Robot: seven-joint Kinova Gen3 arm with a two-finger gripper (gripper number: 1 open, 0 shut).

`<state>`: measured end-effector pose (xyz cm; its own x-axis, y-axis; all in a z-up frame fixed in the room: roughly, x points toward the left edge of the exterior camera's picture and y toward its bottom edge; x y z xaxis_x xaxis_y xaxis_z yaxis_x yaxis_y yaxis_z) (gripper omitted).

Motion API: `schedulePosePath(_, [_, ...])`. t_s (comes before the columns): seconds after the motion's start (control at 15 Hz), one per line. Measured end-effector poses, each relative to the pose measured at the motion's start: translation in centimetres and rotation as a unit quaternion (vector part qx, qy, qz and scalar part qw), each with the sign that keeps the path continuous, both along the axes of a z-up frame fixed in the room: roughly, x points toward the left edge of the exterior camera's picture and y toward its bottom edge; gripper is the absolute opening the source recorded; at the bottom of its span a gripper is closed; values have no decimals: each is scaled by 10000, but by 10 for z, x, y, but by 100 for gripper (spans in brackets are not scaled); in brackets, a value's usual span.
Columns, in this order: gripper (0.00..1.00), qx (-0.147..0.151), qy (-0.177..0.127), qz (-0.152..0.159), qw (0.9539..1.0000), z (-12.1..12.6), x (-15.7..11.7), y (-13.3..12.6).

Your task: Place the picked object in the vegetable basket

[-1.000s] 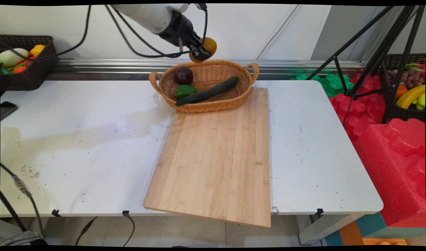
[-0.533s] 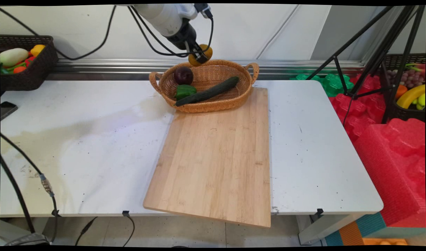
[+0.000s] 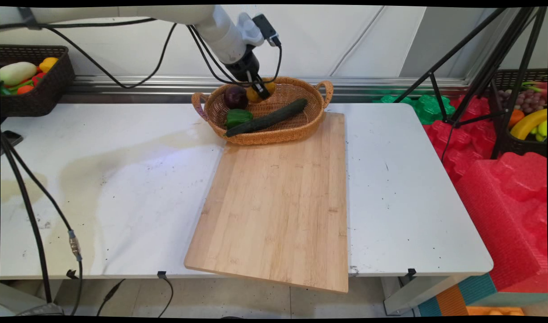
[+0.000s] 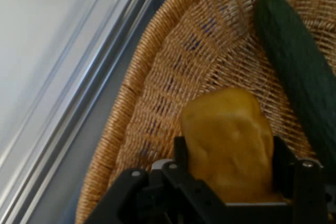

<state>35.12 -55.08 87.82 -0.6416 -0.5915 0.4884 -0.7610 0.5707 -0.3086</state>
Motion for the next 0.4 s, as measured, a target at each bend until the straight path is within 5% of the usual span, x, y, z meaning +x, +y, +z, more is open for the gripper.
schedulePosePath(0.2, [0,114,4,-27,9999,-13,-2,-9])
schedulePosePath(0.27, [100,130,9,-32,9999,-16,-3,-12])
schedulePosePath(0.4, [100,139,38,-34,9999,-20,-5,-16])
